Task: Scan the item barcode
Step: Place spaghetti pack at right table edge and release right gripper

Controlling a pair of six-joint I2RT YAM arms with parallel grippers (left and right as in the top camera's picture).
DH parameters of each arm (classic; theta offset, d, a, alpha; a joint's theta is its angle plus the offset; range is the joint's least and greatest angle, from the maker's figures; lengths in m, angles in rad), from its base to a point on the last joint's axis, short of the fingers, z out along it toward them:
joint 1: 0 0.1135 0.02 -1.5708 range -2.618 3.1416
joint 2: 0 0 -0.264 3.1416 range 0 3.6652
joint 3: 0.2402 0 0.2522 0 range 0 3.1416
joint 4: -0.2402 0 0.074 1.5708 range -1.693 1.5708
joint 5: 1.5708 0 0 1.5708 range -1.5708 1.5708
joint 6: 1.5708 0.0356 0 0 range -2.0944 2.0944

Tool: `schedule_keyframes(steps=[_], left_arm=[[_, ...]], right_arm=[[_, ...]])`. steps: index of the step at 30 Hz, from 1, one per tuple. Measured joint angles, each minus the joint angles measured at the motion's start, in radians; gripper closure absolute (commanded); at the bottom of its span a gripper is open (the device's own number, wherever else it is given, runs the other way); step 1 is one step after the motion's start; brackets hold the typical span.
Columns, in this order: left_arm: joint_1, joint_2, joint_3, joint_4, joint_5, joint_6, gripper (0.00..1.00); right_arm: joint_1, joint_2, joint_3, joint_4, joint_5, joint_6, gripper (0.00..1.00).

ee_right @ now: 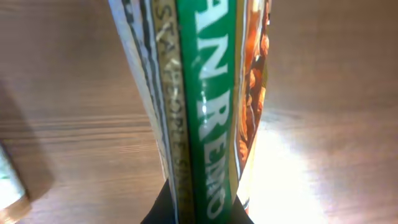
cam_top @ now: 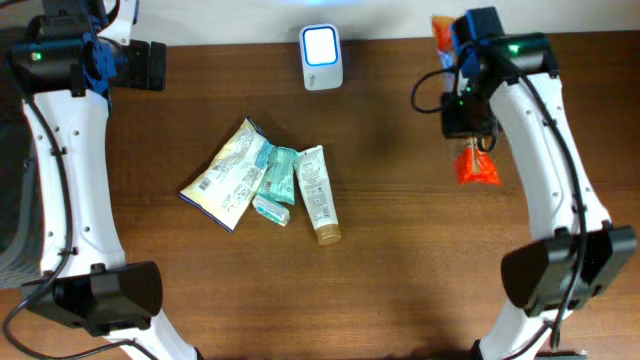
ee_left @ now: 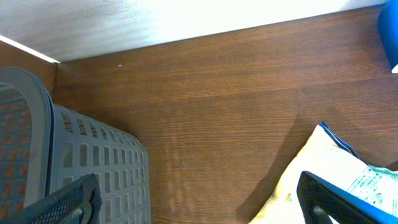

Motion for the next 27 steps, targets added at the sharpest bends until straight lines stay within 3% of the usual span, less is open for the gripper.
schedule_keyframes(steps=[5, 6, 8, 9, 10, 15, 18, 21, 27], left_arm=[[0.000, 0.000, 0.000, 0.000, 0.001, 0.000, 0.01], [0.000, 0.000, 0.000, -0.001, 0.001, 0.000, 0.01], [0.000, 0.000, 0.000, -0.001, 0.001, 0.000, 0.01], [0.000, 0.000, 0.000, -0.002, 0.000, 0.000, 0.01], [0.000, 0.000, 0.000, 0.000, 0.000, 0.000, 0.01], [0.000, 0.000, 0.000, -0.002, 0.000, 0.000, 0.01], [0.000, 0.000, 0.000, -0.002, 0.000, 0.000, 0.01], [0.000, 0.000, 0.000, -0.001, 0.000, 0.000, 0.01], [0.000, 0.000, 0.000, 0.000, 0.000, 0.000, 0.01]], right_arm=[[-0.182, 0.019, -0.280, 0.096, -0.013, 0.034, 0.96], [-0.220, 0.019, -0.351, 0.143, -0.008, 0.046, 0.89], [-0.272, 0.026, -0.480, 0.246, -0.005, 0.057, 0.55], [-0.288, 0.026, -0.542, 0.289, -0.001, 0.064, 0.44], [-0.291, 0.024, -0.569, 0.321, 0.003, 0.072, 0.42], [-0.291, 0.023, -0.518, 0.264, -0.060, 0.060, 0.41], [-0.291, 0.015, -0.354, 0.220, -0.311, -0.017, 0.41], [-0.278, 0.007, -0.310, 0.224, -0.500, -0.073, 0.42], [0.001, 0.007, -0.311, 0.375, -0.639, -0.039, 0.47]])
